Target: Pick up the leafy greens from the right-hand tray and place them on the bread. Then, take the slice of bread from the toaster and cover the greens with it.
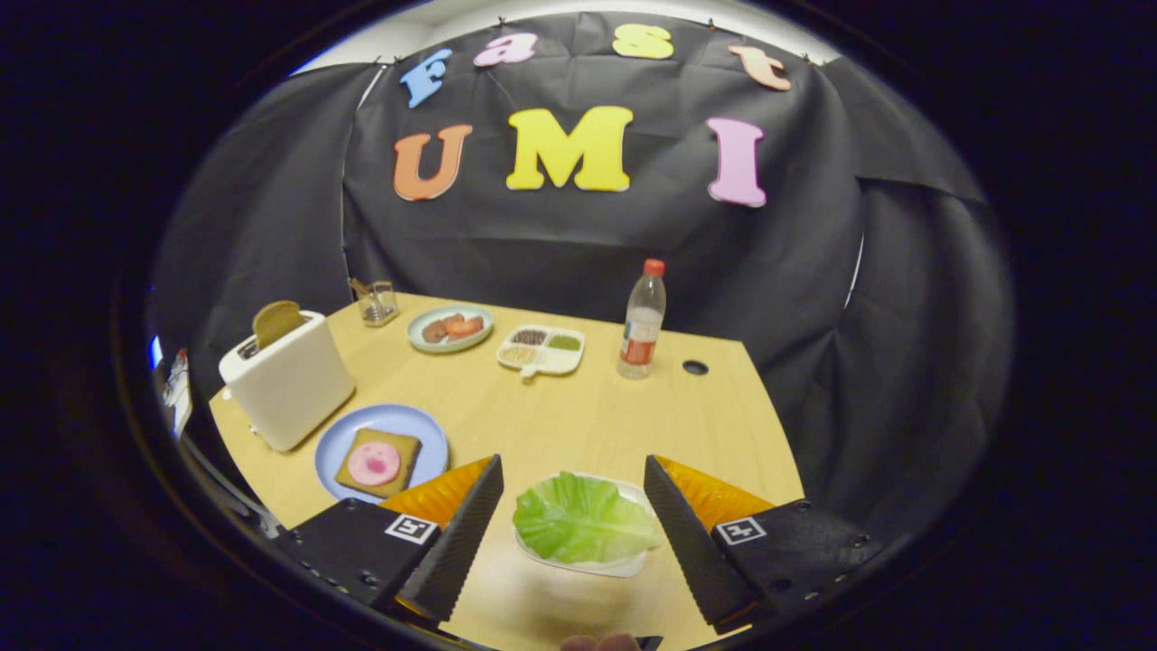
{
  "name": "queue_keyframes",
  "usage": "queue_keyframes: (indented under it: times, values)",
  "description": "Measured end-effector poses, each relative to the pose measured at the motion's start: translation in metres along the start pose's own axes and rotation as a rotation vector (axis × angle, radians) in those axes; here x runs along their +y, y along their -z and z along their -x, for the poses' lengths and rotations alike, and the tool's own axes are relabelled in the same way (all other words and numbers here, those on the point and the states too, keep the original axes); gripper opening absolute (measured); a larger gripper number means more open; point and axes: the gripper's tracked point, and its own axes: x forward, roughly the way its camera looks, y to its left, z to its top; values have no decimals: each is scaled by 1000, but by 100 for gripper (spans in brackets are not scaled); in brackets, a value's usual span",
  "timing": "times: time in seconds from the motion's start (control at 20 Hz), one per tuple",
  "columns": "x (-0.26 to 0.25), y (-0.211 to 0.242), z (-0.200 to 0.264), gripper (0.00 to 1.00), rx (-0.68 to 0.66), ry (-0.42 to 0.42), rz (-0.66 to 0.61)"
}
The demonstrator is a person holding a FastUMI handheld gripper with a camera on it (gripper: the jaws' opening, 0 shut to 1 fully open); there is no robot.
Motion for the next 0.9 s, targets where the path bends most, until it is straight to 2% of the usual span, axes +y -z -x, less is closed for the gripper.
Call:
queue_keyframes:
  times: [0.2,0.5,0.8,0.9]
  values:
    - [1,40,-38,96,135,-24,26]
    - [1,75,-82,96,252,-20,63]
    - [2,93,-94,97,293,-34,63]
    - [7,98,-95,96,313,-83,24]
